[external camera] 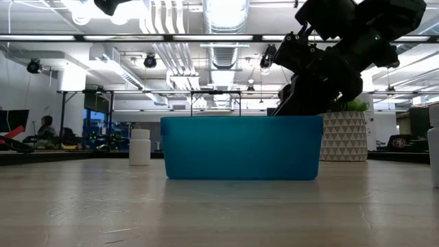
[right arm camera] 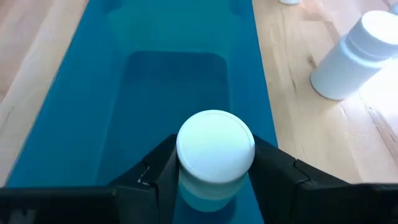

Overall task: Pick and place pill bottles into a basket
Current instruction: Put the white pill bottle into the blue bin

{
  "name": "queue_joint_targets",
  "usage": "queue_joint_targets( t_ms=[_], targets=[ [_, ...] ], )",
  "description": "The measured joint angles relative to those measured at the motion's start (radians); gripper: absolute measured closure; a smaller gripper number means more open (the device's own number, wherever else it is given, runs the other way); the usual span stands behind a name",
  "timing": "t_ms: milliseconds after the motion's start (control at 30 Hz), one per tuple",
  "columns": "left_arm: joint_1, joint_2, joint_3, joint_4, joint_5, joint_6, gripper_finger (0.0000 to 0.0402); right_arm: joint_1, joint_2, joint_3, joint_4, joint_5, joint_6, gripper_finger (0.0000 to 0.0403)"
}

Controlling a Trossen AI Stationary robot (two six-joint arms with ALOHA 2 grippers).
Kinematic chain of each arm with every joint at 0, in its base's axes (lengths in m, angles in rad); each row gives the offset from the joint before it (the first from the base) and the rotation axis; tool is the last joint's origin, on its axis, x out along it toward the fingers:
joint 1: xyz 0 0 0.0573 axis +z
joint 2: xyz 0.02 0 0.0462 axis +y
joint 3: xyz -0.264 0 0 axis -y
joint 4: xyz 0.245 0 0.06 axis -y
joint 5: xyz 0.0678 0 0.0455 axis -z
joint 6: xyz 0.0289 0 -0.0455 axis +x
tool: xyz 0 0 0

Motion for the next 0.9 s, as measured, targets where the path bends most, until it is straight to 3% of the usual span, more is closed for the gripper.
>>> queue_joint_targets(
  t_ms=[900],
  targets=[
    [0.000,0.000,-0.001,0.000,0.000,0.000,0.0402,0.000,0.005,0.030,-0.060,0.001,0.012,0.0228]
  ],
)
